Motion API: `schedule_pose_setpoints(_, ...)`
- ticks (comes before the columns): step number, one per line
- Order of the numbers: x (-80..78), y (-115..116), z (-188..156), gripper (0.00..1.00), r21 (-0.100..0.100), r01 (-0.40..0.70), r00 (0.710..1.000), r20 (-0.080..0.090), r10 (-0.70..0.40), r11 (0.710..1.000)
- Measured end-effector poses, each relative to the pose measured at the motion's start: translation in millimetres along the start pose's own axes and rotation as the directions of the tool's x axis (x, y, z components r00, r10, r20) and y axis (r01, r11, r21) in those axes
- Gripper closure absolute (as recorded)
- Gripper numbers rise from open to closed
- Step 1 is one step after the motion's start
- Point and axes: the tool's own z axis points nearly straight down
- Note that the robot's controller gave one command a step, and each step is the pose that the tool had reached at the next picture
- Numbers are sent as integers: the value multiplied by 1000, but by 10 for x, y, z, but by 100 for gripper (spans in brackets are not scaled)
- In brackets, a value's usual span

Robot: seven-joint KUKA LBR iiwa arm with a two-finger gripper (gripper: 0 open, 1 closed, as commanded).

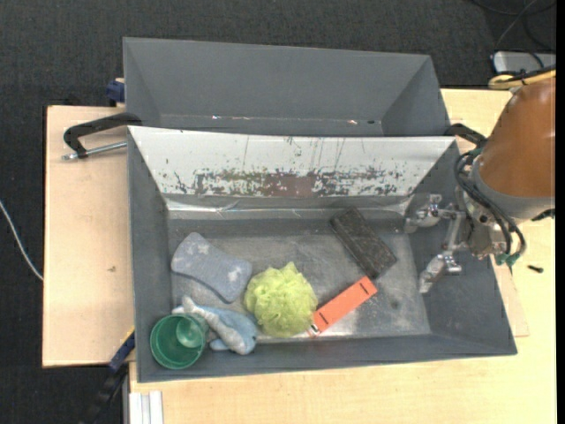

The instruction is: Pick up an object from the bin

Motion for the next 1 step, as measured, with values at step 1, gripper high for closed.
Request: schedule_pose_setpoints(1,-130,395,651,0,-1,-78,997,-4,78,997)
